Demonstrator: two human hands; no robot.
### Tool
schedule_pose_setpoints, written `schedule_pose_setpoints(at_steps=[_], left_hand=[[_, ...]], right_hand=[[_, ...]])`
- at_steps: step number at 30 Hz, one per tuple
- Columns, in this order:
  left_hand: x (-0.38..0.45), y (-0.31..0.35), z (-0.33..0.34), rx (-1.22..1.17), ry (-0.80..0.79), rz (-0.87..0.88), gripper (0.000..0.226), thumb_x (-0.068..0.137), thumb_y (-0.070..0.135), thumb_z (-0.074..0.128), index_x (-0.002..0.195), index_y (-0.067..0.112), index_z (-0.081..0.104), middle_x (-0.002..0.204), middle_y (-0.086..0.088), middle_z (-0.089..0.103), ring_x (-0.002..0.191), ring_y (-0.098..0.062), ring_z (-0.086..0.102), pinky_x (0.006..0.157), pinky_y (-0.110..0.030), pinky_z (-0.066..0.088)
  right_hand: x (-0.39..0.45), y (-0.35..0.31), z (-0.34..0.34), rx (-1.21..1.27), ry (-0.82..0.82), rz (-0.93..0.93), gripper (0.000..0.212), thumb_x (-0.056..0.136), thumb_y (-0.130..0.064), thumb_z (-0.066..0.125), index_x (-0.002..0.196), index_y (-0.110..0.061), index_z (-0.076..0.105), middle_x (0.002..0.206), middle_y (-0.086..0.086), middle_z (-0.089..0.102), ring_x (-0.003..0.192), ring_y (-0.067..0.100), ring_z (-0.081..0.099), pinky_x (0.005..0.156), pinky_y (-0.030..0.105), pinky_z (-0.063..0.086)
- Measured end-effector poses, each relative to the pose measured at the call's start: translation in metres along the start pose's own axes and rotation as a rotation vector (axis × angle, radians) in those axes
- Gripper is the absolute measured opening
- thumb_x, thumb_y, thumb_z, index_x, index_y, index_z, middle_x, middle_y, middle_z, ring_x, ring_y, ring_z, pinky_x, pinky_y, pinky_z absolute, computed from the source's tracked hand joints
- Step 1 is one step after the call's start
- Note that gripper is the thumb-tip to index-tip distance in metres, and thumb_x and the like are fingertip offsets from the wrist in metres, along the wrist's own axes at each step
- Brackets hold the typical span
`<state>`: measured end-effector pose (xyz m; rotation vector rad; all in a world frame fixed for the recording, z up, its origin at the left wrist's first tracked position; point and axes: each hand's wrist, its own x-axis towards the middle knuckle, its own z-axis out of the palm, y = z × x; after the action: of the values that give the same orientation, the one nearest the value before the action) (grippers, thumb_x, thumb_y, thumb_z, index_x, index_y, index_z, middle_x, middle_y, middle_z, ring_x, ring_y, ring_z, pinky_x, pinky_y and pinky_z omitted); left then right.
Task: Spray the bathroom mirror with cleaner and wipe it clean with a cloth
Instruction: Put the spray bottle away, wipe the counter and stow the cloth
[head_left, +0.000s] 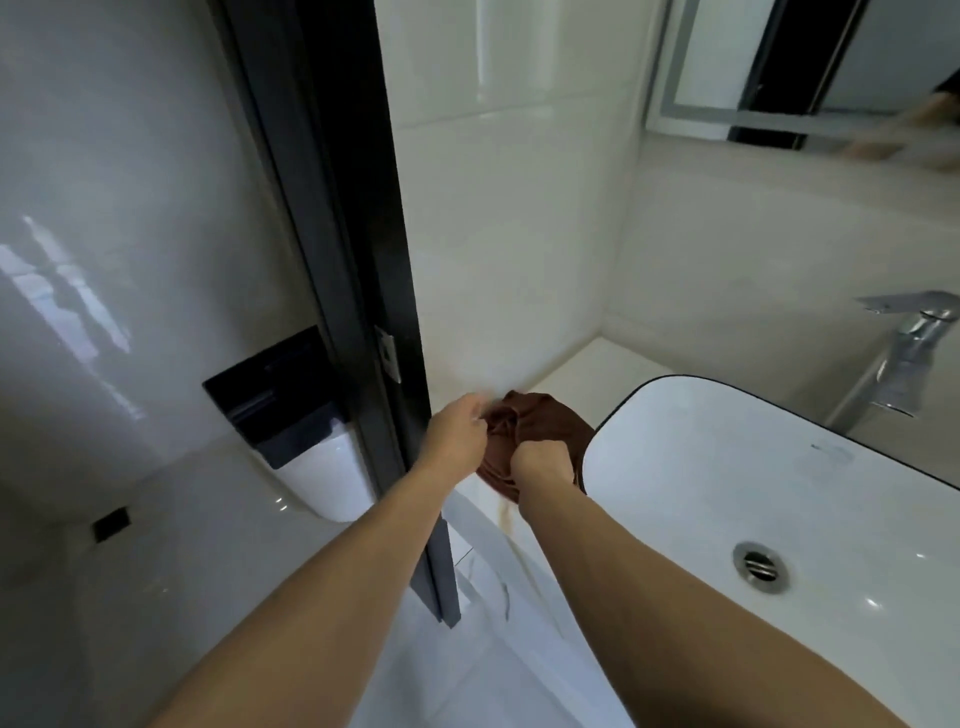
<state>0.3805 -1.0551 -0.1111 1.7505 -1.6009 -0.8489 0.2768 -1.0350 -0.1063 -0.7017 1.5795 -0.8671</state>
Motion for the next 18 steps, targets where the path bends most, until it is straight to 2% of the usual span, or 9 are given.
schedule_pose_setpoints(at_steps=[1, 3, 5, 7, 10, 12, 14, 16, 18], left_hand=[[0.013, -0.009, 0.01, 0.066, -0.03, 0.027, 0.043, 0.094, 0.002, 0.046, 0.132, 0.016, 0.062, 0.134, -0.006, 0.063, 0.121, -0.027, 0.06, 0.103, -0.034, 0.047], [0.031, -0.02, 0.027, 0.159, -0.093, 0.106, 0.044, 0.089, 0.011, 0.044, 0.128, 0.017, 0.065, 0.131, -0.005, 0.065, 0.119, -0.028, 0.061, 0.101, -0.039, 0.048], [0.05, -0.024, 0.041, 0.273, -0.184, 0.203, 0.045, 0.09, 0.023, 0.041, 0.128, 0.02, 0.064, 0.137, -0.002, 0.061, 0.123, -0.026, 0.058, 0.103, -0.04, 0.046], [0.072, -0.027, 0.052, 0.456, -0.275, 0.318, 0.045, 0.098, 0.014, 0.045, 0.142, 0.021, 0.054, 0.155, 0.002, 0.042, 0.139, -0.02, 0.044, 0.112, -0.032, 0.037], [0.1, -0.033, 0.066, 0.659, -0.323, 0.472, 0.055, 0.098, 0.005, 0.049, 0.15, 0.022, 0.042, 0.163, 0.002, 0.028, 0.143, -0.023, 0.035, 0.115, -0.033, 0.034], [0.111, -0.037, 0.073, 0.804, -0.293, 0.531, 0.051, 0.097, 0.008, 0.05, 0.146, 0.022, 0.045, 0.157, 0.0, 0.036, 0.136, -0.027, 0.04, 0.11, -0.037, 0.039], [0.118, -0.04, 0.079, 0.914, -0.253, 0.547, 0.035, 0.098, 0.012, 0.048, 0.132, 0.02, 0.054, 0.14, -0.001, 0.05, 0.124, -0.027, 0.046, 0.101, -0.036, 0.042], [0.119, -0.041, 0.083, 0.964, -0.213, 0.547, 0.023, 0.099, 0.013, 0.046, 0.119, 0.018, 0.057, 0.126, -0.003, 0.055, 0.116, -0.026, 0.049, 0.095, -0.035, 0.041], [0.12, -0.038, 0.085, 0.963, -0.196, 0.562, 0.019, 0.099, 0.012, 0.046, 0.114, 0.016, 0.058, 0.121, -0.006, 0.056, 0.112, -0.026, 0.052, 0.091, -0.035, 0.043]], right_hand=[[0.015, 0.0, 0.002, -0.243, 0.076, -0.002, 0.043, 0.098, -0.018, 0.051, 0.139, -0.006, 0.044, 0.138, 0.012, 0.051, 0.116, 0.029, 0.059, 0.096, 0.038, 0.052], [0.041, 0.004, 0.004, -0.714, 0.191, -0.083, 0.042, 0.098, -0.023, 0.048, 0.138, -0.01, 0.042, 0.141, 0.011, 0.04, 0.126, 0.033, 0.049, 0.103, 0.039, 0.043], [0.059, 0.006, 0.002, -1.01, 0.169, -0.191, 0.039, 0.098, -0.021, 0.046, 0.137, -0.014, 0.042, 0.141, 0.008, 0.04, 0.13, 0.032, 0.042, 0.103, 0.04, 0.039], [0.076, 0.007, -0.001, -1.198, 0.142, -0.227, 0.043, 0.098, -0.023, 0.048, 0.14, -0.017, 0.04, 0.142, 0.006, 0.041, 0.132, 0.03, 0.039, 0.103, 0.041, 0.038], [0.096, 0.01, -0.003, -1.364, 0.105, -0.201, 0.048, 0.097, -0.029, 0.054, 0.141, -0.021, 0.039, 0.14, 0.006, 0.045, 0.131, 0.029, 0.04, 0.103, 0.042, 0.04], [0.105, 0.013, -0.002, -1.416, 0.108, -0.217, 0.046, 0.095, -0.03, 0.057, 0.138, -0.021, 0.043, 0.138, 0.005, 0.047, 0.13, 0.028, 0.043, 0.099, 0.041, 0.043], [0.111, 0.016, -0.003, -1.463, 0.13, -0.25, 0.042, 0.095, -0.03, 0.059, 0.135, -0.021, 0.047, 0.134, 0.004, 0.049, 0.126, 0.028, 0.046, 0.095, 0.039, 0.046], [0.114, 0.016, -0.004, -1.492, 0.154, -0.289, 0.035, 0.097, -0.027, 0.057, 0.13, -0.018, 0.055, 0.129, 0.004, 0.053, 0.121, 0.027, 0.053, 0.089, 0.037, 0.048], [0.117, 0.012, -0.004, -1.505, 0.172, -0.304, 0.028, 0.099, -0.018, 0.052, 0.125, -0.015, 0.06, 0.124, 0.005, 0.057, 0.115, 0.026, 0.06, 0.08, 0.034, 0.048]])
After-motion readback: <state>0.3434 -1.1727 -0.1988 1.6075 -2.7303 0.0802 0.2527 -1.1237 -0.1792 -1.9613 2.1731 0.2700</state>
